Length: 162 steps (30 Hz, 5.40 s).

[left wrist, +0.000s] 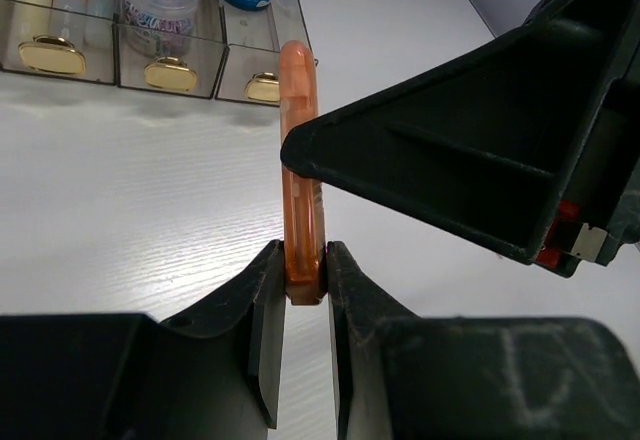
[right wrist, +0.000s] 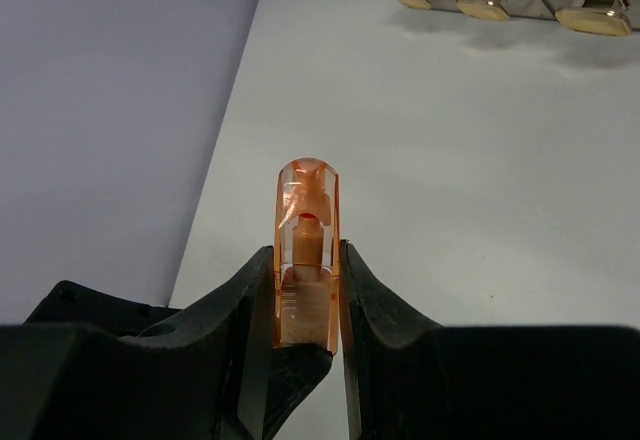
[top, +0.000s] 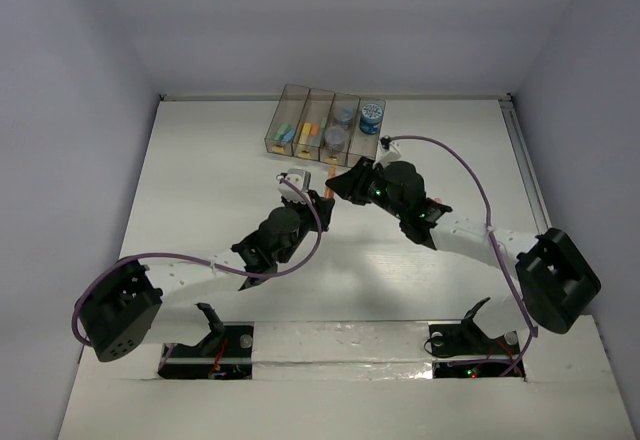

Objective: Sort the stationery into containers
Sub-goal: Close the pen cap on the pen, then place the pen in the storage box, then move the pen to the center of the board.

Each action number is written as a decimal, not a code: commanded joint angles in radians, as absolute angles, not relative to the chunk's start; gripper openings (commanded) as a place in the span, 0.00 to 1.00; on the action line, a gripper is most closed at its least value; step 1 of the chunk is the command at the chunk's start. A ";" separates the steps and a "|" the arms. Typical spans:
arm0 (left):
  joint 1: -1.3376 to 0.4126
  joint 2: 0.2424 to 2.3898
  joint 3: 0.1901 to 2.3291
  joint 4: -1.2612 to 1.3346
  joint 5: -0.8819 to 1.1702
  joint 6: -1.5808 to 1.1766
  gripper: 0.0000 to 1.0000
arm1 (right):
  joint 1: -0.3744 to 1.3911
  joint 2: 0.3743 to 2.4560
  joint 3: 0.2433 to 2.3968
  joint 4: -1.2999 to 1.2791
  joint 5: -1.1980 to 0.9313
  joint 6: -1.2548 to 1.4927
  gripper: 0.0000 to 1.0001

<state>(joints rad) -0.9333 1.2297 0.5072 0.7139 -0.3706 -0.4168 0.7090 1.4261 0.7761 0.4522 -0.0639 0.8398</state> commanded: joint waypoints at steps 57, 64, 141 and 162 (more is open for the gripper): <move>-0.934 1.114 0.532 0.818 -0.304 -0.436 0.00 | 0.749 1.457 0.939 0.244 -0.018 0.730 0.17; -0.934 1.075 0.606 0.765 -0.341 -0.403 0.00 | 0.817 1.450 0.911 0.241 0.037 0.701 0.14; -0.836 0.512 0.307 0.442 -0.434 -0.422 0.97 | 0.591 2.666 2.509 0.158 0.066 0.724 0.75; -0.827 0.772 0.359 0.621 -0.166 -0.434 0.98 | 0.235 1.382 0.795 0.023 0.132 0.675 0.27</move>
<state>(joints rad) -0.8330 0.7750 0.3309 0.5404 -0.2180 -0.4381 0.3187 1.4364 0.9260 0.1616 0.1787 0.6430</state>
